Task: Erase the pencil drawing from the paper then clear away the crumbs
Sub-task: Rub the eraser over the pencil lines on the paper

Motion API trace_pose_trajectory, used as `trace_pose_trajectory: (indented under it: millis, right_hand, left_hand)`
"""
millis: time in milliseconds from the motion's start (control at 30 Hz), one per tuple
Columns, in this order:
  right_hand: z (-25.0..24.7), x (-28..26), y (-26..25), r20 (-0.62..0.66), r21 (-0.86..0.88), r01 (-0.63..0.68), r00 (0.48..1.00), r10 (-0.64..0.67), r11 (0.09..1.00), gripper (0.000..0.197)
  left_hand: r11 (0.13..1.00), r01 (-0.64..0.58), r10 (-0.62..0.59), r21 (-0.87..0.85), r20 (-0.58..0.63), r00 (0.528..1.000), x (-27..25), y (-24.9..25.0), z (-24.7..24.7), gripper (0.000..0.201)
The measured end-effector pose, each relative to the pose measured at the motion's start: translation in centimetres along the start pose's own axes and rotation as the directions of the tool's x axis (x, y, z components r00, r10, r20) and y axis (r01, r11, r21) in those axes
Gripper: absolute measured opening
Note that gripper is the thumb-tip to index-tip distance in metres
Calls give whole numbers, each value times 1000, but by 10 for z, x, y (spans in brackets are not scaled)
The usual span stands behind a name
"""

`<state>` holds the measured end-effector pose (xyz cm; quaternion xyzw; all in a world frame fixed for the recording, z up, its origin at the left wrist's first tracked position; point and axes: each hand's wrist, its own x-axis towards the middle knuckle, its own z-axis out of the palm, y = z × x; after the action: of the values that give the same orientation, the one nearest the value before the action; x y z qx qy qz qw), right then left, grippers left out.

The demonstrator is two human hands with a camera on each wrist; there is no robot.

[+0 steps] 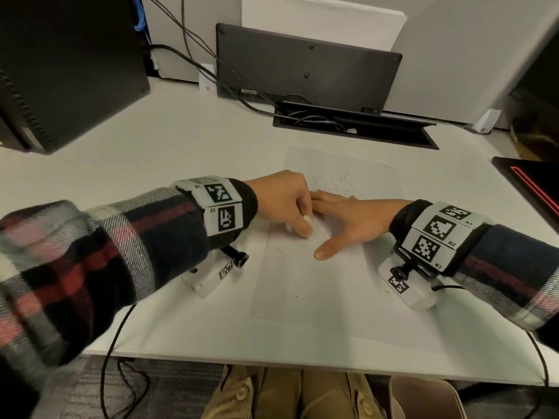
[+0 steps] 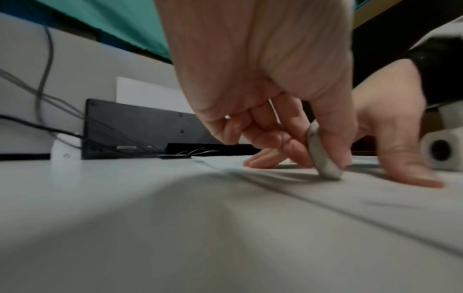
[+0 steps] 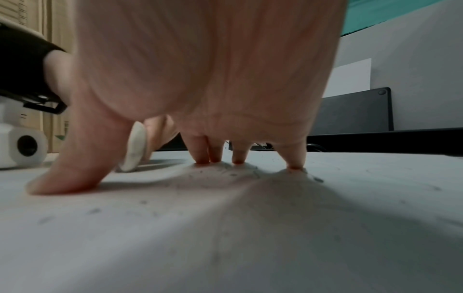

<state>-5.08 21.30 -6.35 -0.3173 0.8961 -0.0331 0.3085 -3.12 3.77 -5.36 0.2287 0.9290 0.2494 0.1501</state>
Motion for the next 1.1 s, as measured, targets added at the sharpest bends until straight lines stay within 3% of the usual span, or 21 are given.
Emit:
trace_pose_trajectory:
  millis: [133,233,367,467,600,733,833,1000,1100]
  right_hand:
    - [-2,-3,-5,-14,0,20,1000,-20,1000,105]
    - [-1,-4,-5,-23,6,12,1000,-12,1000,97]
    - [-2,-3,-6,-7,-13,18,1000,-18,1000,104]
    - [-2,-3,-5,-13,-4,6,1000,-6,1000,100]
    - [-1,1,-2,3,-35,9,1000,-9,999,114]
    - [0,1,0,3,-35,1,1000,-1,999,116]
    - [0,1,-2,-1,-50,3,1000,-3,999,116]
    - [-4,-8,1,-135,24,21,991,-18,999,90]
    - [-7,-13,4,-316,20,104,944,-92,994,45]
  left_hand:
    - [1000,21,-19,22,-91,996,3,-2,-2,13]
    - [1000,1,-1,9,-2,1000,0,2,3,12]
    - [999,31,-30,9,-82,996,2,0,-2,10]
    - [1000,17,-17,1,6,1000,-1,3,1,11]
    - [998,57,-56,23,-74,996,0,-1,-4,12]
    - [999,36,-35,-15,52,998,-4,1,0,12]
    - [996,45,-45,-77,3,999,-8,-4,-5,15]
    - [981,98,-114,-165,-90,989,-13,-17,-16,17]
    - [973,115,-137,-201,-100,985,-14,-20,-15,15]
